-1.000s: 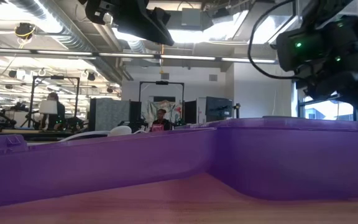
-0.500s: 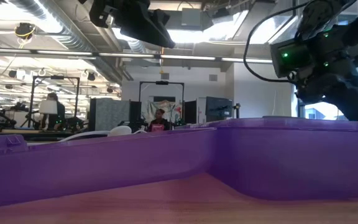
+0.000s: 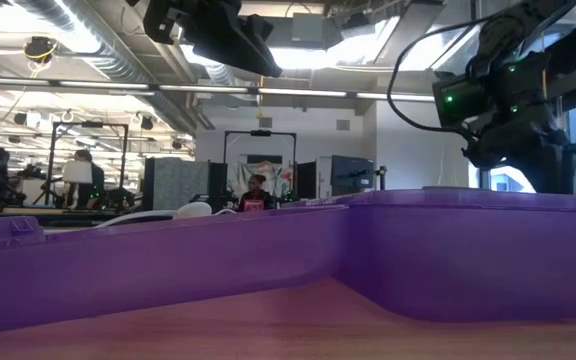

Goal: Pick & place school supplies into a supply box
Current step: Put the yellow pencil into the purple supply box

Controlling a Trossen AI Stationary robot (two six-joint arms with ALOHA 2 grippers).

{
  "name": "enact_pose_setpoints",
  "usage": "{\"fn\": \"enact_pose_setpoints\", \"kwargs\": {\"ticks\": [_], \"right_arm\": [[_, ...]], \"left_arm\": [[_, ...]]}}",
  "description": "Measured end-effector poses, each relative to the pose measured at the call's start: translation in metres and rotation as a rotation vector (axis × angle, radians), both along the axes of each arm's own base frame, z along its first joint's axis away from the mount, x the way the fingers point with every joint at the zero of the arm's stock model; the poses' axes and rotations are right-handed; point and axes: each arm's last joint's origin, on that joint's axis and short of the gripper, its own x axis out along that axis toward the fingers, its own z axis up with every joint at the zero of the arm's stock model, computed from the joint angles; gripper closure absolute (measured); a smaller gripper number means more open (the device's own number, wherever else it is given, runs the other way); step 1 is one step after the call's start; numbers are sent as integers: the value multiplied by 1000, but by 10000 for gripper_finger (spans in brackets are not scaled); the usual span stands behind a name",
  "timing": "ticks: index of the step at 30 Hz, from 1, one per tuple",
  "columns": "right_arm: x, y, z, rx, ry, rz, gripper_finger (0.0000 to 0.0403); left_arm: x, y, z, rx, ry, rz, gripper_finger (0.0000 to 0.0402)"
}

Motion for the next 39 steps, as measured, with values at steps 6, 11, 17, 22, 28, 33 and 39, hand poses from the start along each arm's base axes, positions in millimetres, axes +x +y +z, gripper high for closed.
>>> {"fn": "enact_pose_setpoints", "kwargs": {"ticks": [6, 11, 17, 22, 28, 33, 39], "right_arm": [[-5, -9, 0, 3, -13, -2, 279], [-9, -15, 3, 11, -24, 21, 279], [-8, -28, 17, -6, -67, 42, 279], [-8, -34, 26, -5, -95, 43, 279], [-11, -34, 27, 15, -91, 78, 279], [-10, -35, 27, 7, -105, 102, 279], [-7, -38, 27, -23, -137, 104, 279]], "left_arm": [[0, 0, 0, -4, 1, 3, 304], [0, 0, 0, -4, 0, 3, 304], [0, 0, 0, -11, 1, 8, 304], [0, 0, 0, -28, 3, 22, 304], [0, 0, 0, -28, 3, 21, 304], [1, 0, 1, -27, -6, 22, 304], [2, 0, 2, -27, -25, 23, 304]]}}
